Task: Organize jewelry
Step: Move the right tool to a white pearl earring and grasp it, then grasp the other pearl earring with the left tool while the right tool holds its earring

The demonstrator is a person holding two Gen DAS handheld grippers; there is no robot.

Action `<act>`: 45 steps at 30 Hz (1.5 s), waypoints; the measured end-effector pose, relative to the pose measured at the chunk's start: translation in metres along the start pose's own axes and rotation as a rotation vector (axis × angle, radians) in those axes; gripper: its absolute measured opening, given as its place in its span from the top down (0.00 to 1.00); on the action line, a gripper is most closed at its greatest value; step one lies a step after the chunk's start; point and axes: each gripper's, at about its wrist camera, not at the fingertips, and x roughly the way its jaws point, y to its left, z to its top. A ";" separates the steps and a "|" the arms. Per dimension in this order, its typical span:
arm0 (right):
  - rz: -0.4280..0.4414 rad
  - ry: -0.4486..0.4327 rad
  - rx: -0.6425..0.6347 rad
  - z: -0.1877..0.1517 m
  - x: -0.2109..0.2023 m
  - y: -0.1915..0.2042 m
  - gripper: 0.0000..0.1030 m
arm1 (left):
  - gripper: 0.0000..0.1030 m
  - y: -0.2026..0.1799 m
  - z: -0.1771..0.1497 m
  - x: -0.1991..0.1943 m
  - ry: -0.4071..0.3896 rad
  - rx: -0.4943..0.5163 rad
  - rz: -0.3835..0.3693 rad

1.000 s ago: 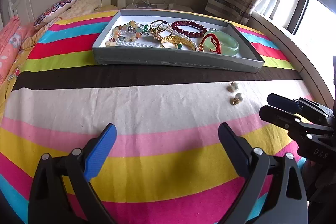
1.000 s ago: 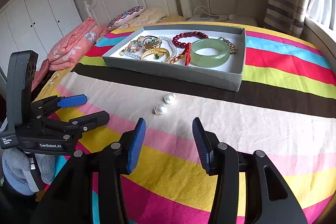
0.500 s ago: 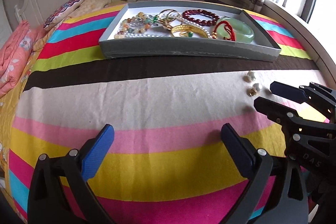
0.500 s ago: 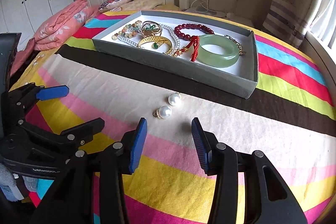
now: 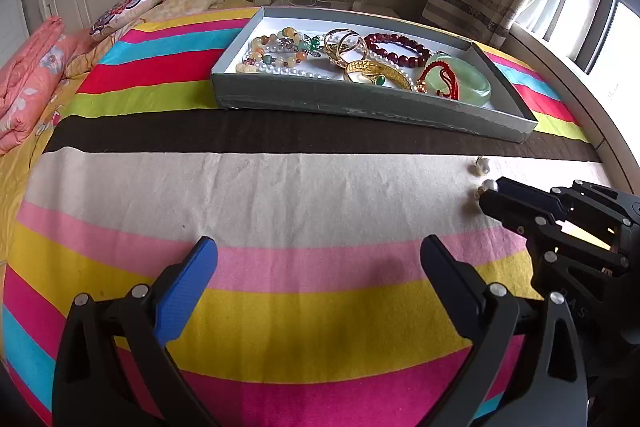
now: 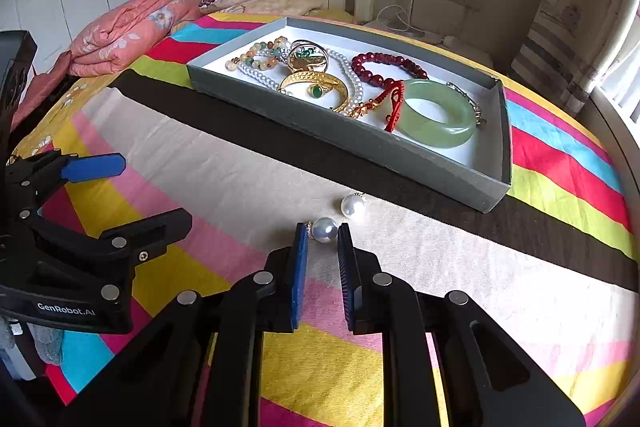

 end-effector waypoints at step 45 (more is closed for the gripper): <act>0.067 -0.219 0.242 -0.049 -0.071 -0.082 0.85 | 0.80 -0.117 0.035 0.033 -0.023 0.335 -0.141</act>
